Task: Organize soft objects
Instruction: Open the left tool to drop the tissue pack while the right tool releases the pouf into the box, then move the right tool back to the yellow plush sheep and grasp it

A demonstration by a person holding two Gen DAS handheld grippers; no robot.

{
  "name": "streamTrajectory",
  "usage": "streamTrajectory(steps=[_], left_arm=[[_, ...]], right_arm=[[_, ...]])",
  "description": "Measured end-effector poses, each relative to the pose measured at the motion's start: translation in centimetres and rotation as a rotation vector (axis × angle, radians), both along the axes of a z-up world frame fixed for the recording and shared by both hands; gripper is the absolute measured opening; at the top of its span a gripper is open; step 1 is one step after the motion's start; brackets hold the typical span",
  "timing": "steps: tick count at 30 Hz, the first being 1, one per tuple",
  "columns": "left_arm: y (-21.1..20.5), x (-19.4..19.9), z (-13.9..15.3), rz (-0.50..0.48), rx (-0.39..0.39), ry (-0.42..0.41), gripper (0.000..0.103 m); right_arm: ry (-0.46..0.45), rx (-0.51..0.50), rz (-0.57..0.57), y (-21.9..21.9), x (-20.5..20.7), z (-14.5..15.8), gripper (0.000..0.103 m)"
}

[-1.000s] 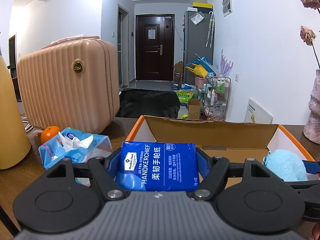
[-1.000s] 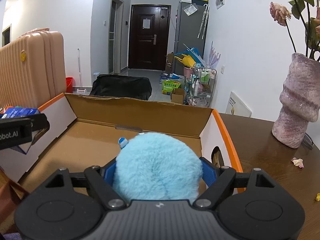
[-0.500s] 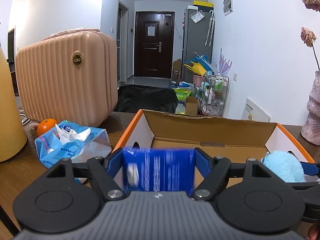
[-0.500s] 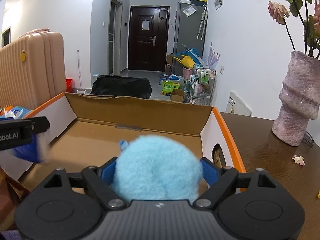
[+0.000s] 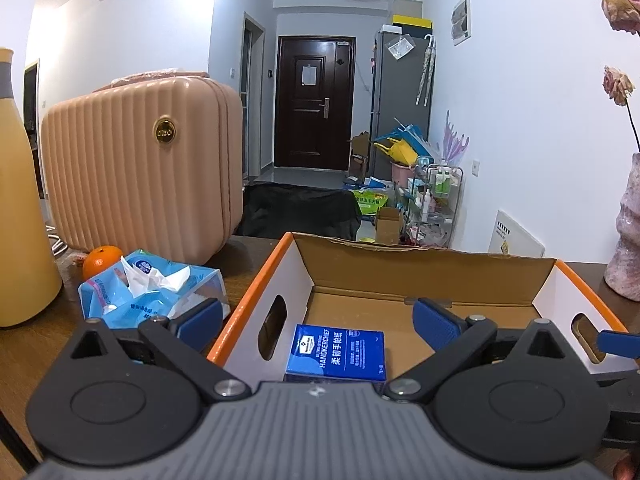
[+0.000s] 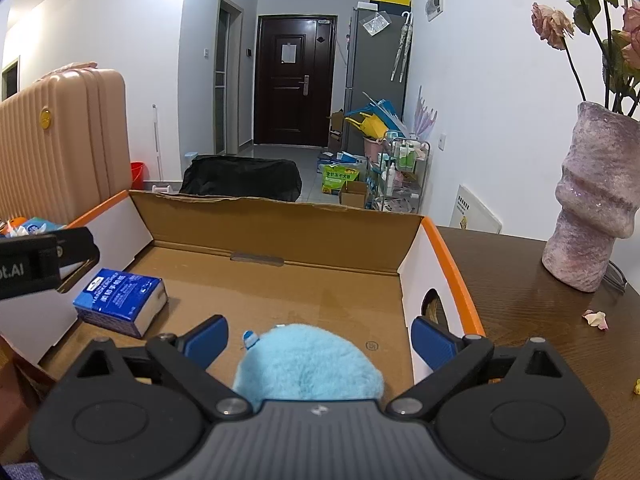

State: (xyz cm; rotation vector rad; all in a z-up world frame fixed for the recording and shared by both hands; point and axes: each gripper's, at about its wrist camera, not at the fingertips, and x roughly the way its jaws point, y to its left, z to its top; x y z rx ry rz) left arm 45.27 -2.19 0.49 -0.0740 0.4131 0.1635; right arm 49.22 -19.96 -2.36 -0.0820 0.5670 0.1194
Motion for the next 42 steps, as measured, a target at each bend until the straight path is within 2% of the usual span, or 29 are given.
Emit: streamTrajectory(steps=[17,31,42], left_arm=[[0.7,-0.4,0.3,0.025,-0.029,0.012,0.103],[1.5,-4.5,1.0,0.035,-0.025,-0.029,0.103],[1.9,-8.6,1.4,0.026,-0.021,-0.062,0.103]], right_arm=[[-0.026,0.013,-0.008,-0.4,-0.6,0.7,0.098],[-0.106,0.061,0.002,-1.7,-5.8,3.1,0.099],[-0.123,0.069,-0.001,-2.6,-9.8,3.4,0.099]])
